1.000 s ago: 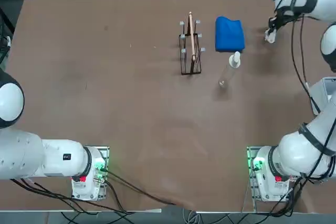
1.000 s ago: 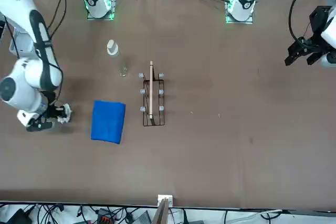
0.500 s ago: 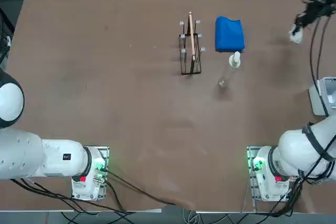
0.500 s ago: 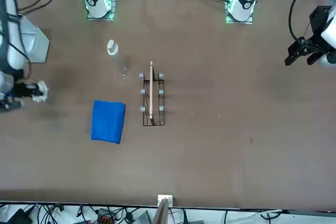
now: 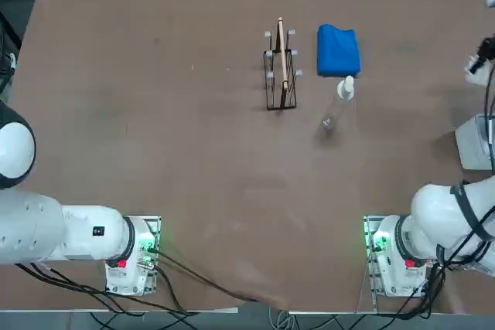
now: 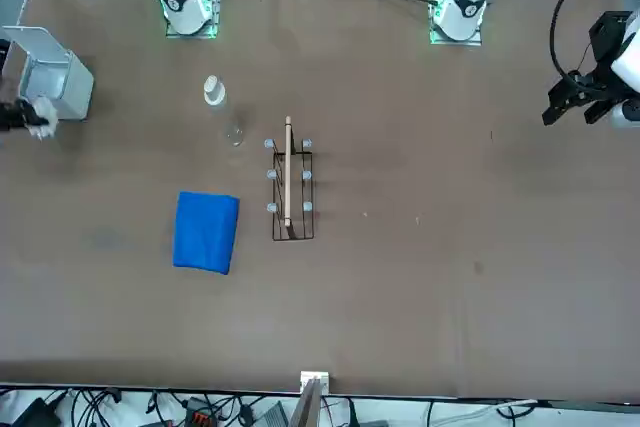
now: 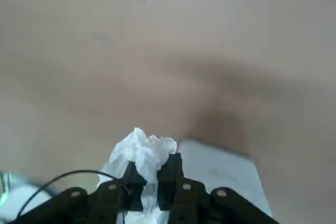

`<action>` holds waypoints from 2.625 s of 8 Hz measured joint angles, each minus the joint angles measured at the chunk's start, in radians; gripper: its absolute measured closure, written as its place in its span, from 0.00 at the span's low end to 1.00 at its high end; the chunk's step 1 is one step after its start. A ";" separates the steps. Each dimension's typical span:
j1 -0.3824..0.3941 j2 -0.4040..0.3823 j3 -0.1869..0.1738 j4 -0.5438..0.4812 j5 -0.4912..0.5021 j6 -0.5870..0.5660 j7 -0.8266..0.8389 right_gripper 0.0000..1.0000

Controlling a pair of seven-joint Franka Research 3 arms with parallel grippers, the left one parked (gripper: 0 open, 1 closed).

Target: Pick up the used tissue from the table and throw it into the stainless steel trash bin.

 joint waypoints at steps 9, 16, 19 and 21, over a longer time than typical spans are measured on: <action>-0.156 0.098 0.002 -0.037 -0.124 -0.051 -0.119 0.26; -0.137 0.046 0.141 0.276 -0.039 -0.215 -0.158 0.00; -0.046 0.031 0.215 0.420 0.107 -0.226 0.000 0.00; 0.008 0.030 0.228 0.481 0.208 -0.226 0.164 0.00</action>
